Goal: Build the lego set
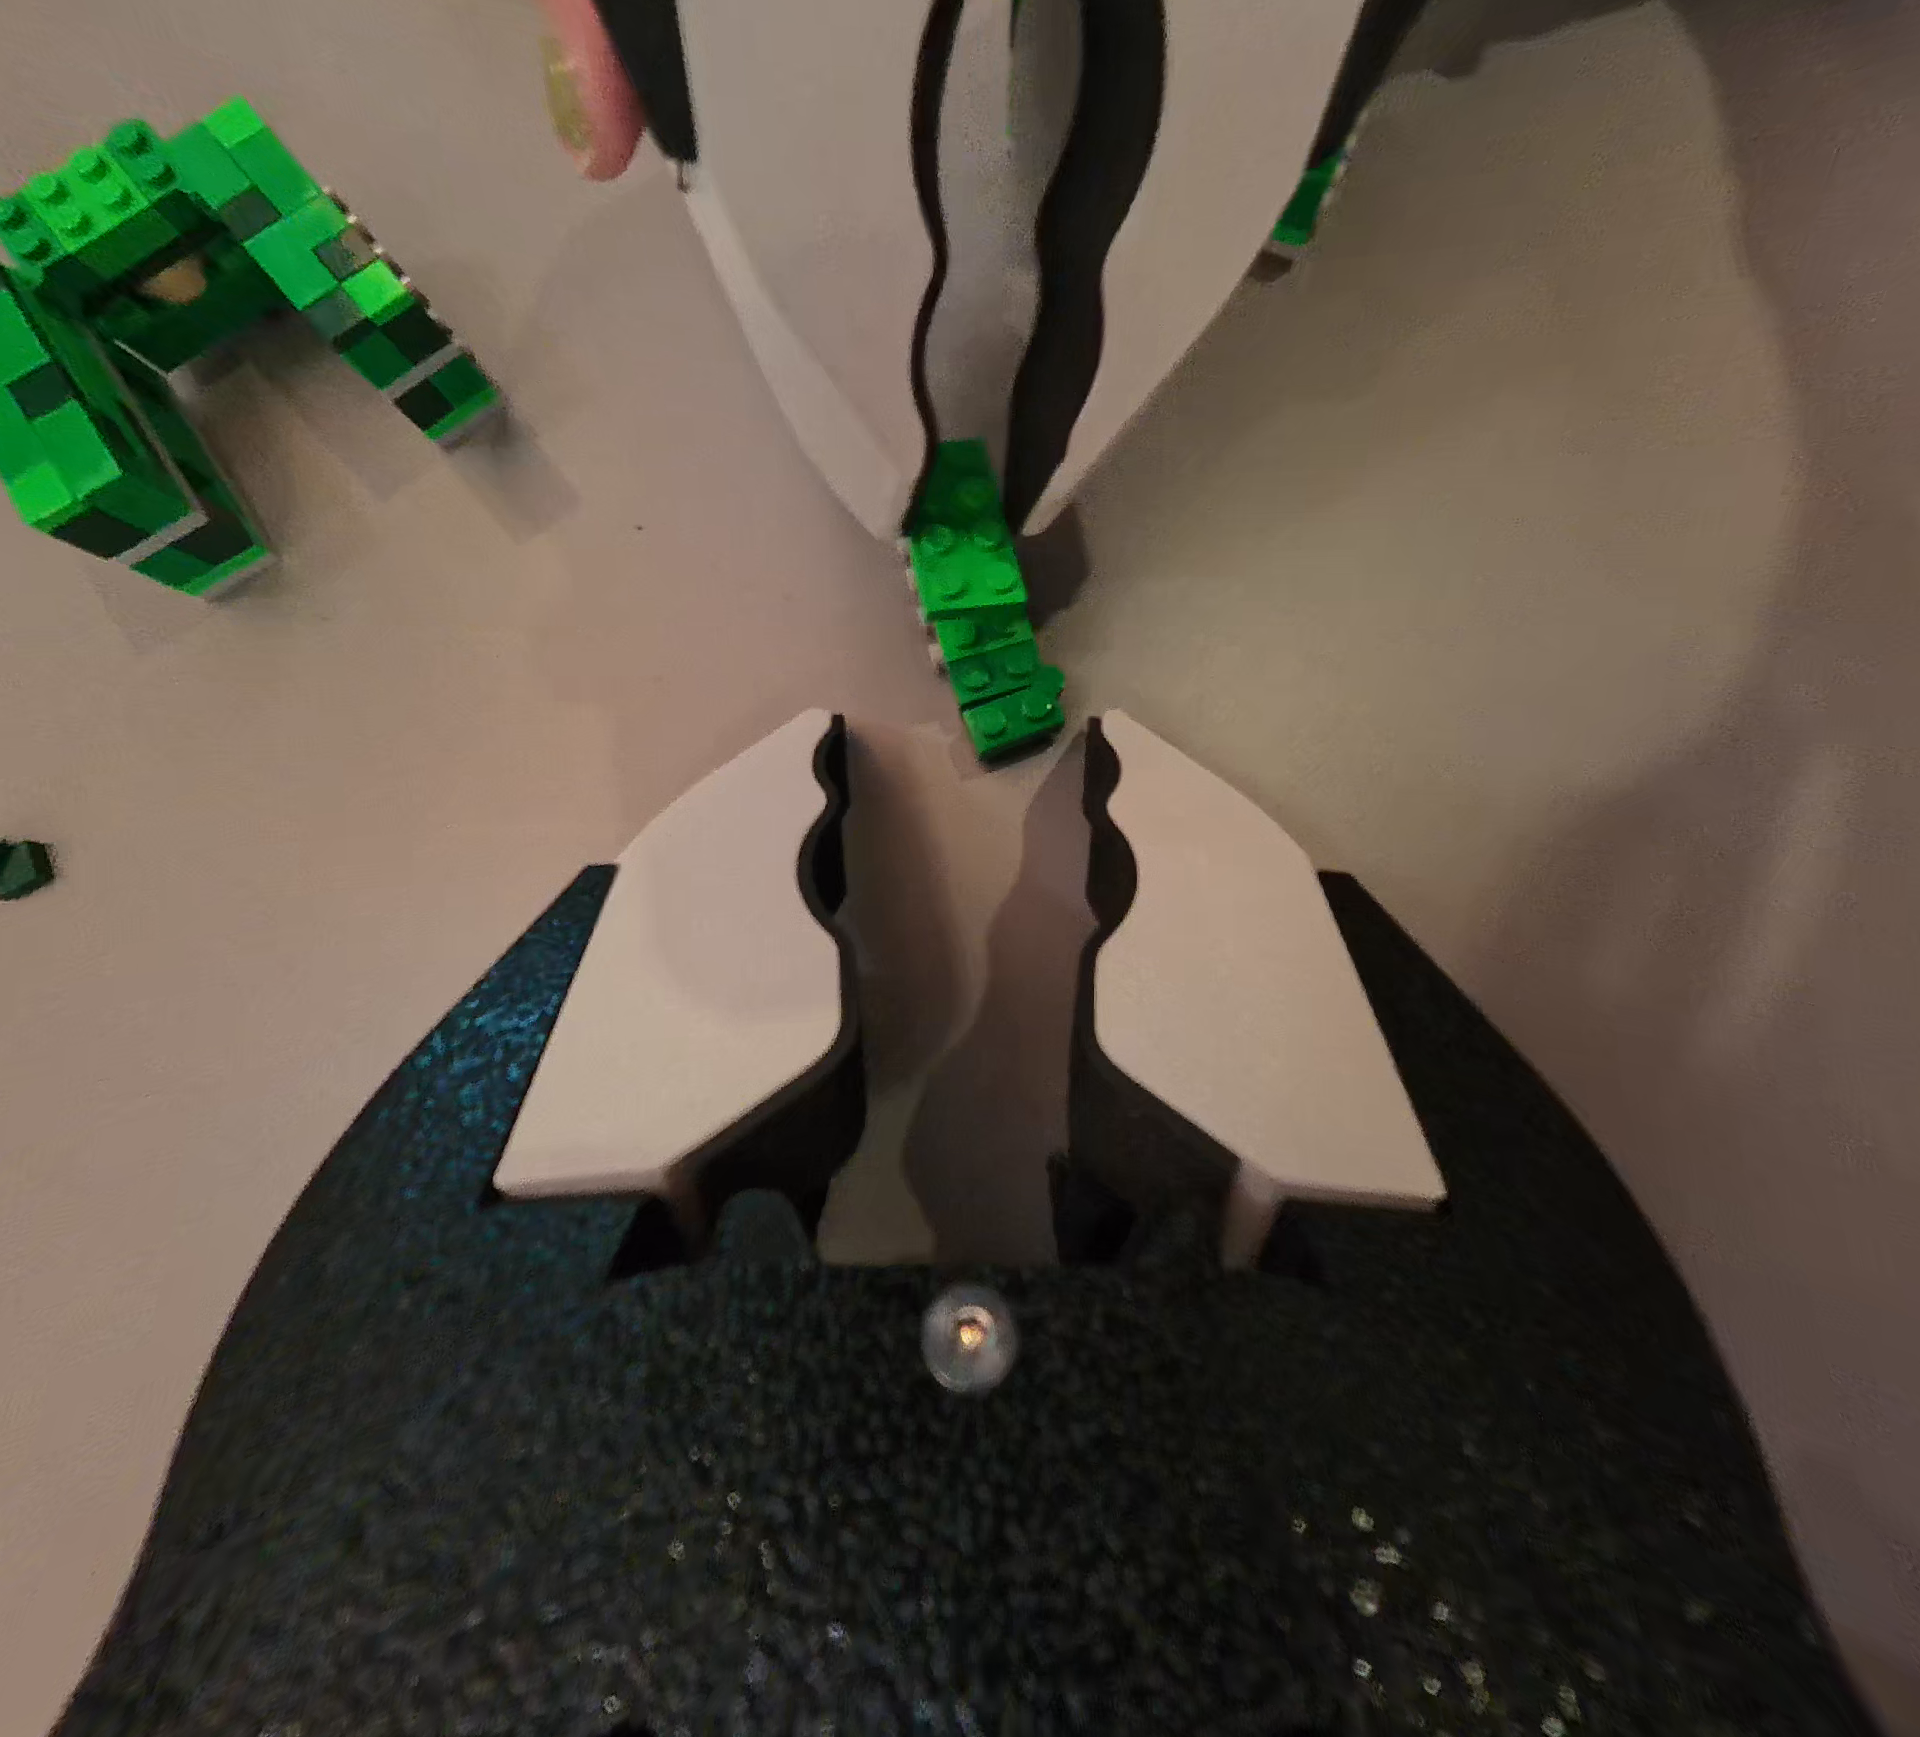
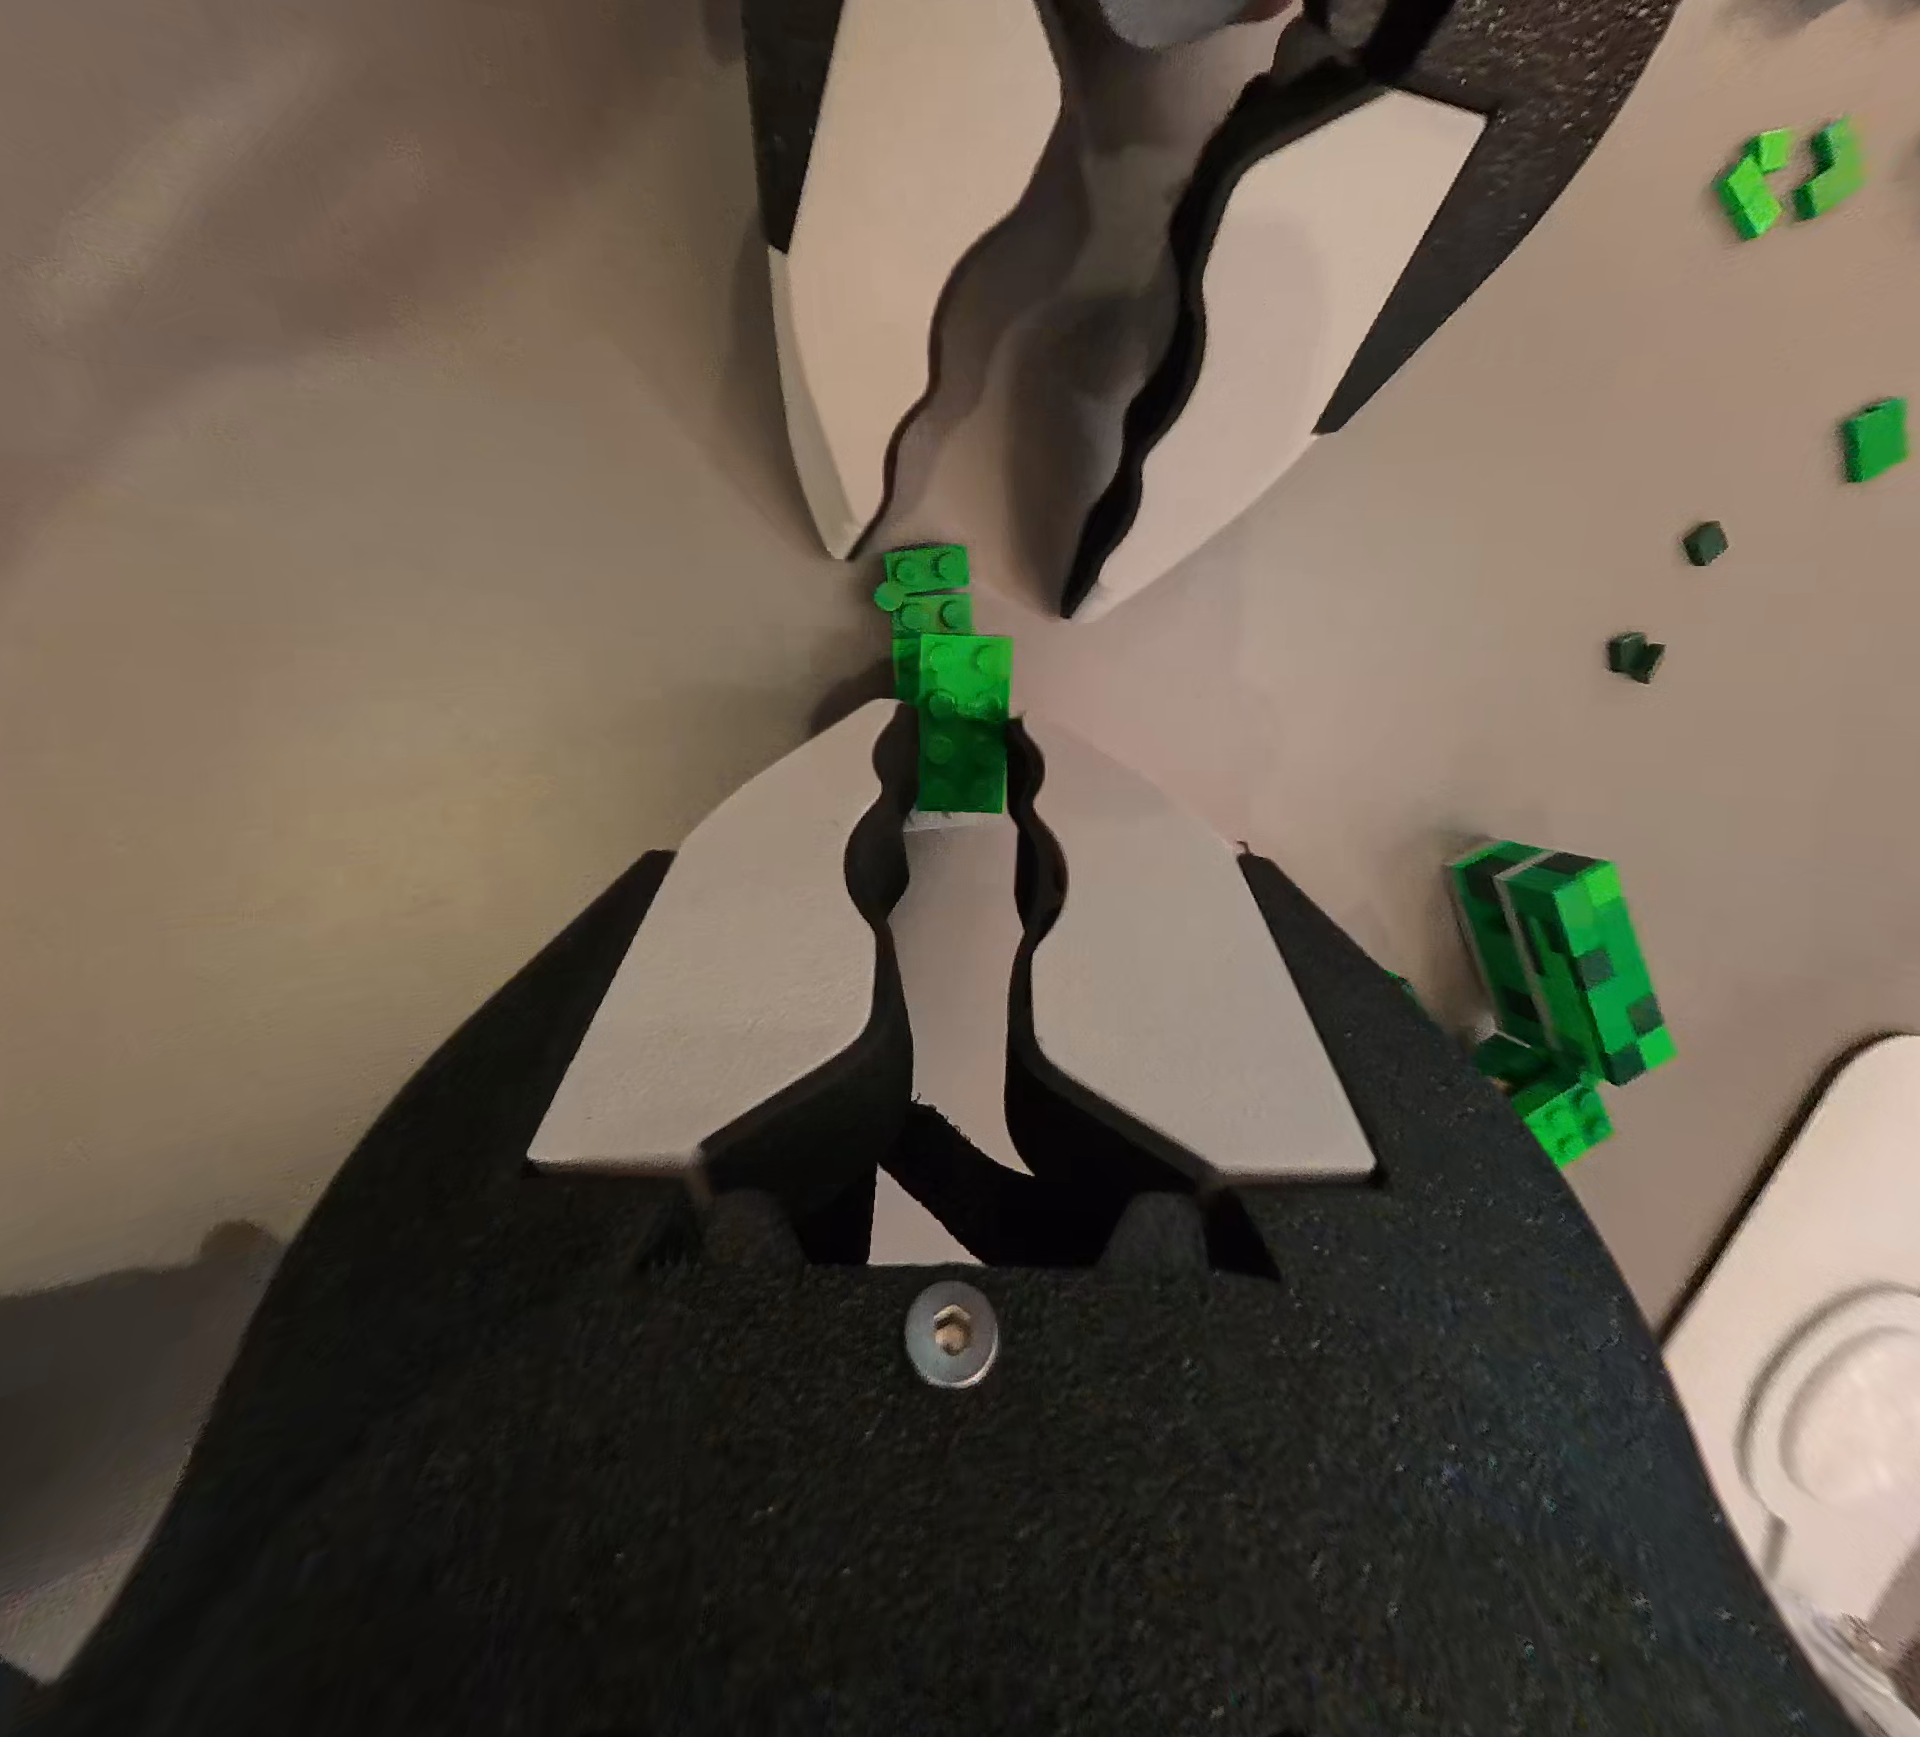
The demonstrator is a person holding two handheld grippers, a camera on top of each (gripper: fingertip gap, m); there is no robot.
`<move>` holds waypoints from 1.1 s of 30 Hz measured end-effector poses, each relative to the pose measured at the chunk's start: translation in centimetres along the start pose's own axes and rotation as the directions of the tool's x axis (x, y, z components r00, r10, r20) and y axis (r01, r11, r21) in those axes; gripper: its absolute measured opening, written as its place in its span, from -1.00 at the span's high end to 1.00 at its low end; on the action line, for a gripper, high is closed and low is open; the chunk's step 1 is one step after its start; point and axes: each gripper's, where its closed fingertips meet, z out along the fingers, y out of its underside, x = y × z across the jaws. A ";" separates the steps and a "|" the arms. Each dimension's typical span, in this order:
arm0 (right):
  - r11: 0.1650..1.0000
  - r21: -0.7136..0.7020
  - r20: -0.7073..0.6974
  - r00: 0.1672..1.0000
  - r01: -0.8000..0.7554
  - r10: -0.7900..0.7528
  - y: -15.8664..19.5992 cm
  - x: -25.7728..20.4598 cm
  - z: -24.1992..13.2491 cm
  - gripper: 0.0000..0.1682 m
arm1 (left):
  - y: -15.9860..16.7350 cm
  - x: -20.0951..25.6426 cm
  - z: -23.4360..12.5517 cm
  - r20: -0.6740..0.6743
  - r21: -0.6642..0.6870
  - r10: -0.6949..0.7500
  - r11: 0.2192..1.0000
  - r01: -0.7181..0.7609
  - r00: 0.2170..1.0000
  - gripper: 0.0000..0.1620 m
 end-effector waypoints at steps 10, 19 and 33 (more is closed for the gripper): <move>1.000 0.011 0.072 0.997 0.003 -0.003 -0.2 -0.6 1.1 0.82 | -0.4 0.7 0.4 0.002 -0.036 0.028 0.999 -0.028 1.000 0.66; 1.000 -0.007 0.100 0.995 0.004 -0.003 -0.2 -0.7 1.3 0.82 | 0.0 0.4 0.0 0.023 -0.069 0.007 0.998 -0.006 1.000 0.70; 1.000 -0.007 0.114 0.993 -0.007 0.008 0.1 -0.3 1.3 0.82 | -0.3 0.5 0.3 0.022 -0.055 0.032 0.998 -0.031 0.999 0.78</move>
